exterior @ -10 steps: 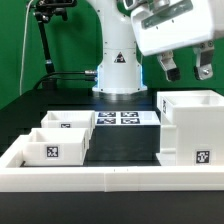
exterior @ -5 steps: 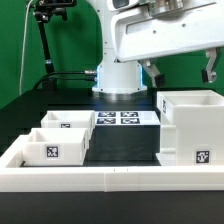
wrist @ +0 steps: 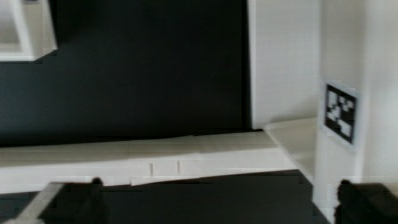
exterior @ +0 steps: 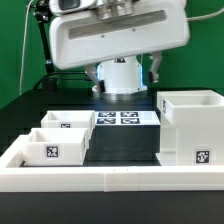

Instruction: Assemble drawer

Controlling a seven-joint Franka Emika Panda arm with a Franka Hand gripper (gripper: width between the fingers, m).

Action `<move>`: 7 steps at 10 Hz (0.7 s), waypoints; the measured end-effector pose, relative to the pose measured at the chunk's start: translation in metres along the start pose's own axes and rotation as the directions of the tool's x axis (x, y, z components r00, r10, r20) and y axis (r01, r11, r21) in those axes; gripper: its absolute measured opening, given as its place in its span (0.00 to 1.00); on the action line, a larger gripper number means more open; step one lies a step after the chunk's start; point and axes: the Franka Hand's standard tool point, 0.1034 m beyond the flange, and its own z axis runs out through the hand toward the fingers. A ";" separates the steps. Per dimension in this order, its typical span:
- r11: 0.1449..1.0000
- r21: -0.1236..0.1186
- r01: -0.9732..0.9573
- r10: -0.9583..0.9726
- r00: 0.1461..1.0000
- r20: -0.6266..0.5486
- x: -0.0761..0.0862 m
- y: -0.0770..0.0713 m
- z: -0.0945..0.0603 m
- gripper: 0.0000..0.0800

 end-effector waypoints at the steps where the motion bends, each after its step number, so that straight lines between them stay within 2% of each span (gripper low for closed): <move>1: 1.000 0.006 0.017 -0.017 1.000 -0.008 -0.004 0.017 0.000 0.81; 6: 0.999 -0.001 0.035 -0.035 0.999 -0.002 -0.006 0.018 0.001 0.81; 7: 0.999 -0.044 0.000 0.000 1.000 0.010 -0.013 0.024 0.007 0.81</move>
Offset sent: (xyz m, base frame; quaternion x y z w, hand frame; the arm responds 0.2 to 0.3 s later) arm 0.0000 0.0000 0.0000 0.0000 0.0000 0.0000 1.0000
